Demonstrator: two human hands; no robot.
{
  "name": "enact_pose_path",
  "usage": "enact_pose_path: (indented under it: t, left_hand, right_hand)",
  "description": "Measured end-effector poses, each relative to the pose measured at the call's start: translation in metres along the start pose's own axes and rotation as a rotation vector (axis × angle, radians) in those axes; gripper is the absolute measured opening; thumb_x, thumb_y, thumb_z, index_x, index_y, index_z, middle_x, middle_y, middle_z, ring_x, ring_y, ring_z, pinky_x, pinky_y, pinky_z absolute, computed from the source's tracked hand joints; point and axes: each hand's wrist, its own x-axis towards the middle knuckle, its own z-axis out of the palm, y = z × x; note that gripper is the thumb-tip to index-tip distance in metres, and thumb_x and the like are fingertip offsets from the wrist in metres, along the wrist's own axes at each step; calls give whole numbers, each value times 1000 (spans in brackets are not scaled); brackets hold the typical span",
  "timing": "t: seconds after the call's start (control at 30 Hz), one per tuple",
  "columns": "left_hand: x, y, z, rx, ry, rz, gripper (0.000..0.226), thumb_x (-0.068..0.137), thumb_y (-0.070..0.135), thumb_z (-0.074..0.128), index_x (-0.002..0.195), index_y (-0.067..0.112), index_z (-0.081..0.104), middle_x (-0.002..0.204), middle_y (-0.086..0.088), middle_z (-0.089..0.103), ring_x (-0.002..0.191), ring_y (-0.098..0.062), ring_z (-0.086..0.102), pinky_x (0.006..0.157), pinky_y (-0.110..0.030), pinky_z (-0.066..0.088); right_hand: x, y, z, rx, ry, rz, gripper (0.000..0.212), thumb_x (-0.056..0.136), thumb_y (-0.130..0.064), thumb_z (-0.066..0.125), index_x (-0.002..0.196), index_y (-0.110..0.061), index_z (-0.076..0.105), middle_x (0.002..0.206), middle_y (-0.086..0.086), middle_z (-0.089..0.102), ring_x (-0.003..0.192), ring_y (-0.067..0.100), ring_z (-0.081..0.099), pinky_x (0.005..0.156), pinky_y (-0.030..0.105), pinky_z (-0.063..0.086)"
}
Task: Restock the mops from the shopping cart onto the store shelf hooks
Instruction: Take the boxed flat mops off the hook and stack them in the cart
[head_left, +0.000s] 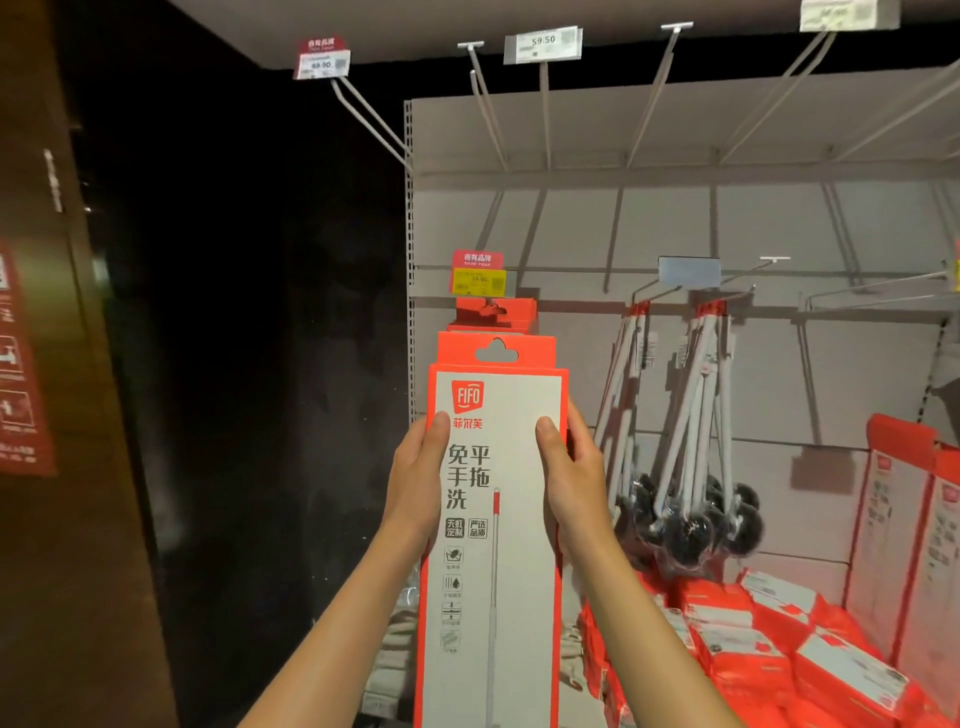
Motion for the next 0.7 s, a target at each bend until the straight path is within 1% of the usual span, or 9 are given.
enact_pose_path:
  t: [0.1,0.2,0.37,0.43,0.5,0.57,0.63,0.7]
  left_hand:
    - [18,-10,6,-1,4,-14,40,102,50,42,111,16,63,95,1,76,87,-18,75,72,-28,55]
    - [40,-17,7,-5,-9,-13,40,103,49,42,111,16,64,94,1,76,85,-17,75,67,-21,55]
    - [79,-27,6,-27,-35,-2,41,103,50,43,112,16,64,94,0,76,86,-17,75,65,-20,56]
    - [95,-31,5,-35,-43,5,39,103,50,43,112,18,64,96,1,76,88,-18,75,68,-23,56]
    - [109,-33,3,-44,-60,13,41,102,51,43,113,18,64,97,0,76,89,-19,75,75,-32,57]
    - [122,-36,2,-65,-75,13,41,102,51,42,115,18,63,97,0,76,89,-19,75,79,-34,59]
    - [134,-38,0,-83,-90,10,41,102,50,43,115,17,63,95,-1,76,87,-20,75,79,-35,58]
    - [145,-41,0,-96,-110,2,44,100,52,43,115,16,63,96,-4,76,89,-25,75,83,-42,58]
  right_hand:
    - [19,11,1,14,-4,11,43,104,-16,51,146,-22,49,130,-4,67,109,6,67,77,18,55]
    - [37,22,4,27,-2,6,43,104,-15,51,146,-23,49,129,-4,68,113,11,67,82,22,56]
    - [69,37,14,20,16,5,42,104,-17,51,145,-24,50,128,-5,68,113,12,67,89,30,57]
    - [82,43,20,12,19,7,43,104,-20,52,146,-25,49,132,-3,66,116,14,66,93,34,57]
    - [93,46,24,10,15,8,44,104,-20,52,147,-25,48,131,-2,67,112,13,68,86,31,59]
    - [103,50,30,11,20,2,43,104,-19,51,147,-25,48,125,-2,70,106,14,70,79,27,59]
    - [111,54,35,5,23,-6,43,104,-19,51,146,-26,49,123,-2,71,105,15,71,80,28,60]
    - [117,58,39,4,34,-6,41,104,-19,50,145,-27,50,119,-3,72,102,15,72,77,28,60]
